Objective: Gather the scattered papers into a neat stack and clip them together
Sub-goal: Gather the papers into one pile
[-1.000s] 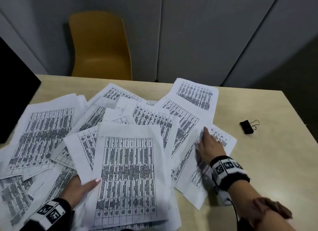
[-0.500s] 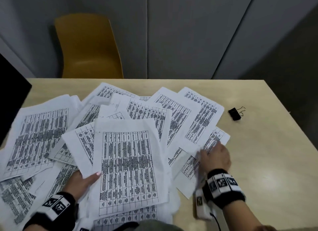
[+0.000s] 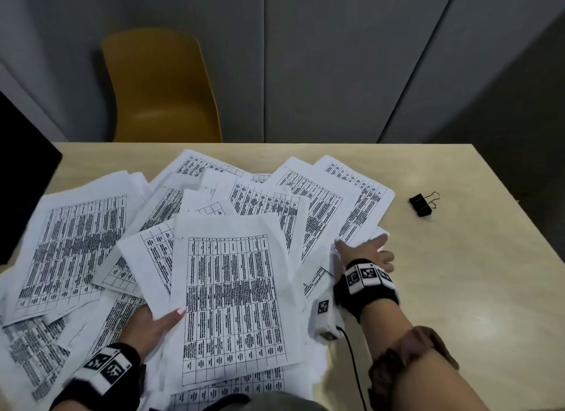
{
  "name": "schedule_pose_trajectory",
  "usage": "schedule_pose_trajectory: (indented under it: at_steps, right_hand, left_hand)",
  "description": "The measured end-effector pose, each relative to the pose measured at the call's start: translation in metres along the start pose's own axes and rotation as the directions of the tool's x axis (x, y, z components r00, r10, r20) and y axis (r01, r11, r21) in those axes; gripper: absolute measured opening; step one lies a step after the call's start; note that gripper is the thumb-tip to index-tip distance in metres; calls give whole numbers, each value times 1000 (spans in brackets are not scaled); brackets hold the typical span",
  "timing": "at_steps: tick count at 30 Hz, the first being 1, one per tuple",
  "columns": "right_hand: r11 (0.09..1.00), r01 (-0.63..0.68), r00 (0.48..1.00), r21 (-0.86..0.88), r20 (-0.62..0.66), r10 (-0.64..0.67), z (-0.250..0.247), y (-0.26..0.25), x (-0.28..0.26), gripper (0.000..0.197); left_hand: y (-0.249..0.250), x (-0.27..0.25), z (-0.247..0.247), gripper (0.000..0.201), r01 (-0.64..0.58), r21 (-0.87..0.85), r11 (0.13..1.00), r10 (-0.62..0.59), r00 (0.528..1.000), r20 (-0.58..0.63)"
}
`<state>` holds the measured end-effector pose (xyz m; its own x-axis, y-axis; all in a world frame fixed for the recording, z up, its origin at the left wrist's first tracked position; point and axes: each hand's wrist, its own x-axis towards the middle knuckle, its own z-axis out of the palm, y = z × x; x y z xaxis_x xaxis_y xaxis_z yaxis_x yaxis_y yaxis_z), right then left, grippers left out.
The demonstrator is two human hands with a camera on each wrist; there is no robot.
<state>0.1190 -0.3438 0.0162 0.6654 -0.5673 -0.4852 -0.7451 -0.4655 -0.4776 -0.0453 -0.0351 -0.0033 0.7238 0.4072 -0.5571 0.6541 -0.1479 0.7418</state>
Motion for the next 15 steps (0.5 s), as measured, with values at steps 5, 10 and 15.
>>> schedule_pose_trajectory:
  at_steps: [5,10,15]
  right_hand:
    - [996,50,999,71,15,-52,19,-13,-2,125]
    - [957,13,1000,291,14,-18,28,-5,0,121]
    - [906,-75,995,417,98,37,22,7,5,67]
  left_hand:
    - [1,-1,0,40,12,-37,999,-11,1000,17]
    - [2,-1,1,39,20,-44,999,-19,1000,13]
    - [-5,7,-3,35,18,-38,999,-17,1000,16]
